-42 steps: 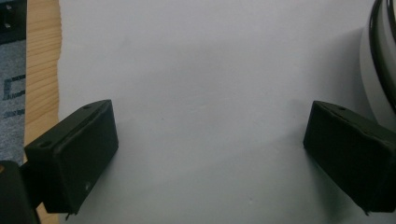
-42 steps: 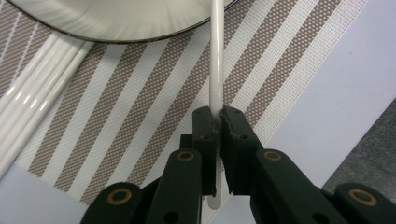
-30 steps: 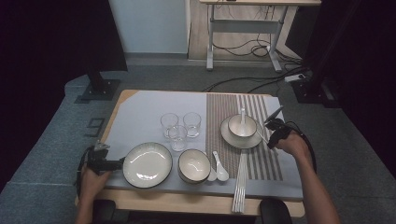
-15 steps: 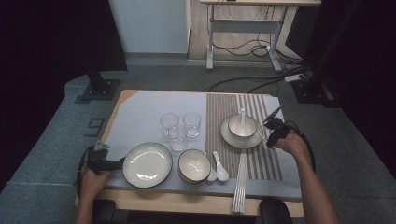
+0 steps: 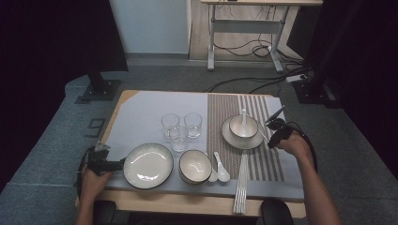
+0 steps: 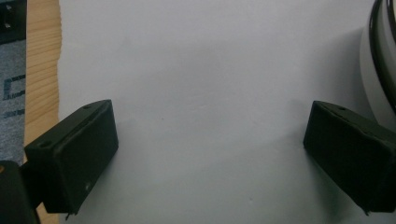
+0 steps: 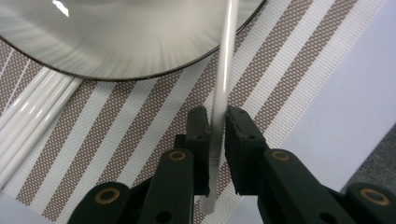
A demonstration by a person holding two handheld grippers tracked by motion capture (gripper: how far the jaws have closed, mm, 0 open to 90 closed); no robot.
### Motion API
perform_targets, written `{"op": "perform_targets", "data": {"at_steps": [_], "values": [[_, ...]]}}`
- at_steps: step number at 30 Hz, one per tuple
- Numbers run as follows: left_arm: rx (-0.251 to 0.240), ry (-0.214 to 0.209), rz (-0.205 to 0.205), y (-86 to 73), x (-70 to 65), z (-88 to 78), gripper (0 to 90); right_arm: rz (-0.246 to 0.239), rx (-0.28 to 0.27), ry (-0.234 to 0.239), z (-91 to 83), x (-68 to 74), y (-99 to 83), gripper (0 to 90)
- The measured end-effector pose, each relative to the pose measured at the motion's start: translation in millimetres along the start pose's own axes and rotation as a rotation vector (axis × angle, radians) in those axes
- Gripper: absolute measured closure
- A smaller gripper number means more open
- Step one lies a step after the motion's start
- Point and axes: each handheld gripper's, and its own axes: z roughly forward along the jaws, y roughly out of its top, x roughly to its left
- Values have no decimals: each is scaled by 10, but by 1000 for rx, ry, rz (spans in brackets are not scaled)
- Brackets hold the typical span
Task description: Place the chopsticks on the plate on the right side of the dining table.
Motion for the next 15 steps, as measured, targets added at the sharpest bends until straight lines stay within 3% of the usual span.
{"op": "perform_targets", "data": {"at_steps": [15], "values": [[0,0,0,0,0,0,27,-35,9,-9,20,17,39,831]]}}
